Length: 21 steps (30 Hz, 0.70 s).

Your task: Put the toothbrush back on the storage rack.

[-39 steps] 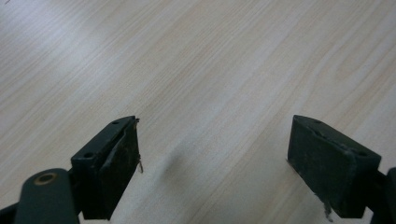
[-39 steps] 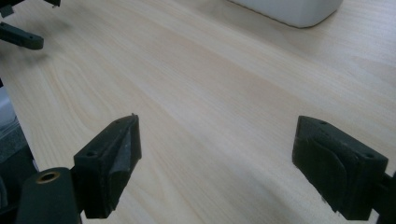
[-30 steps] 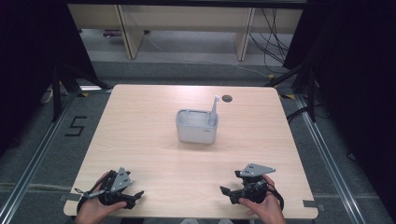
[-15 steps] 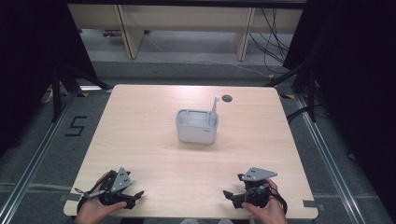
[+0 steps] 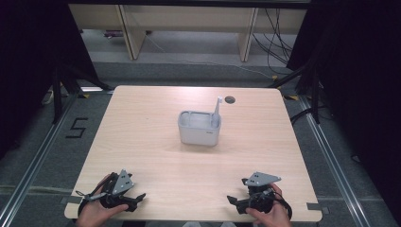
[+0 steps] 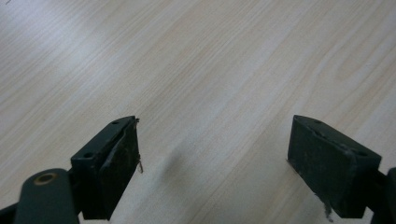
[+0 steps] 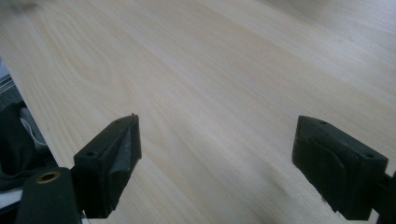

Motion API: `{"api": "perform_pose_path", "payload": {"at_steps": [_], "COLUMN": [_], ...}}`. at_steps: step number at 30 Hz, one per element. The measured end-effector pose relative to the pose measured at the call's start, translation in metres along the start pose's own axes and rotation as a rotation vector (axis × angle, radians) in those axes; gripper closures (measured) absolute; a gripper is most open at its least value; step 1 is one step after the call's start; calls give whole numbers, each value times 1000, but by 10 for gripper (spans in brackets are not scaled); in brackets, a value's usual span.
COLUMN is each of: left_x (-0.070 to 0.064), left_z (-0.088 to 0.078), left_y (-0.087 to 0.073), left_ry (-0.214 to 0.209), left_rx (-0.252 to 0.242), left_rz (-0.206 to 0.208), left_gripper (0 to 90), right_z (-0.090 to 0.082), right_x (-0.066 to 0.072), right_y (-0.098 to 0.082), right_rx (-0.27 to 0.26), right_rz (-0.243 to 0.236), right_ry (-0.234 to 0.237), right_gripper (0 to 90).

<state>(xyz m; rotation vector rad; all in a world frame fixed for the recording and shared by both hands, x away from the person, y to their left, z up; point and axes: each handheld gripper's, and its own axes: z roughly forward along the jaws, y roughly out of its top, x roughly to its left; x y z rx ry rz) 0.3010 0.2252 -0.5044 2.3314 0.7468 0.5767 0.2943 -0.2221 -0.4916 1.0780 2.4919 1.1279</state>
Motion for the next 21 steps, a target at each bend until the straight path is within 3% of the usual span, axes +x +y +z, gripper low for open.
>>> {"api": "perform_pose_path", "payload": {"at_steps": [1, 3, 5, 14, 15, 17, 18, 21], "left_x": [-1, -1, 0, 0, 0, -1, 0, 0], "left_z": [0, 0, 0, 0, 0, 0, 0, 0], "left_y": [0, 0, 0, 0, 0, 0, 0, 0], "left_ry": [2, 2, -1, 2, 3, 2, 3, 1], "left_rx": [-1, -1, 0, 1, -1, -1, -1, -1], "left_rz": [-6, -8, -8, 0, 0, -10, 1, 0], "left_gripper": [161, 161, 161, 161, 161, 161, 161, 161], "right_z": [1, 0, 1, 2, 2, 2, 3, 3], "right_x": [-1, 0, -2, 0, -1, 0, -1, -1], "right_y": [0, 0, 0, 0, 0, 0, 0, 0], "right_rx": [-3, 3, -7, 7, 2, 10, -2, 0], "right_rz": [-17, -1, -36, -20, -38, -20, -44, -42], "right_ry": [3, -5, -3, 4, -2, 8, 18, 19], "right_gripper": [164, 164, 164, 164, 164, 164, 164, 164]}}
